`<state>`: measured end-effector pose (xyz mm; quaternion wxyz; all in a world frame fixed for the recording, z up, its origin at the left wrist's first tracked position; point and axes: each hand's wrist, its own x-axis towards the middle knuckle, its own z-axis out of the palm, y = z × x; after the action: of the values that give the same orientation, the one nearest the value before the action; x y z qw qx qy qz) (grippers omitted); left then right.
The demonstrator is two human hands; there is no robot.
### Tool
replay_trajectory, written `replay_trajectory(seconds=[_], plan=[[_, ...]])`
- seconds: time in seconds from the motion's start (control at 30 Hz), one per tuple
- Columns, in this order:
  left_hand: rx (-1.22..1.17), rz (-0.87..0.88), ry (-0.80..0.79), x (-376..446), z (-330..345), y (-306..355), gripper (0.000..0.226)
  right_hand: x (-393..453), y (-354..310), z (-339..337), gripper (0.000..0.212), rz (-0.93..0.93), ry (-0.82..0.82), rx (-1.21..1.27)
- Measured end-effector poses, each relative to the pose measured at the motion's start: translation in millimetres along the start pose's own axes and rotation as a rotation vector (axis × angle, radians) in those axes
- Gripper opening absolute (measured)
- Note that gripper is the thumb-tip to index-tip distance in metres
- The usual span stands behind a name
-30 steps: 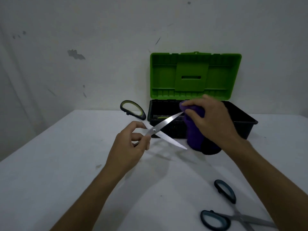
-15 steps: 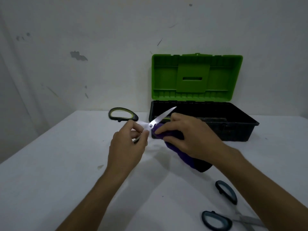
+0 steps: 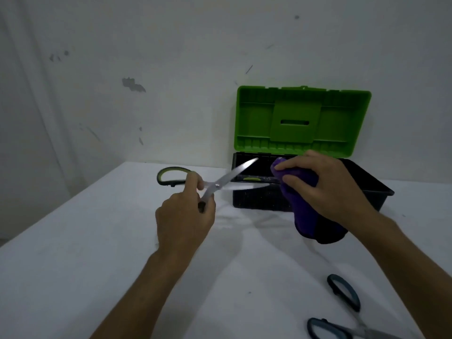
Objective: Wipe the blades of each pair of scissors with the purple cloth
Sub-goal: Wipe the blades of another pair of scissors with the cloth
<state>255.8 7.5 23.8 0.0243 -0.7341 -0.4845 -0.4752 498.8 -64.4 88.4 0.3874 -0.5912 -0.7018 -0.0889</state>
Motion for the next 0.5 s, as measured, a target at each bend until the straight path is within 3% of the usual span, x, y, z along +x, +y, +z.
replay_trajectory(seconds=[0.13, 0.3, 0.5], plan=[[-0.061, 0.029, 0.053, 10.5, -7.1, -7.0, 0.017, 1.0, -0.9, -5.2, 0.023, 0.038, 0.077, 0.101], [-0.204, 0.016, -0.027, 21.8, -11.0, 0.3, 0.010, 3.5, -7.0, -8.7, 0.024, 0.053, 0.121, 0.165], [-0.786, -0.458, -0.292, 25.9, -9.1, 19.6, 0.015, 3.5, -9.3, -10.9, 0.022, 0.075, 0.116, 0.222]])
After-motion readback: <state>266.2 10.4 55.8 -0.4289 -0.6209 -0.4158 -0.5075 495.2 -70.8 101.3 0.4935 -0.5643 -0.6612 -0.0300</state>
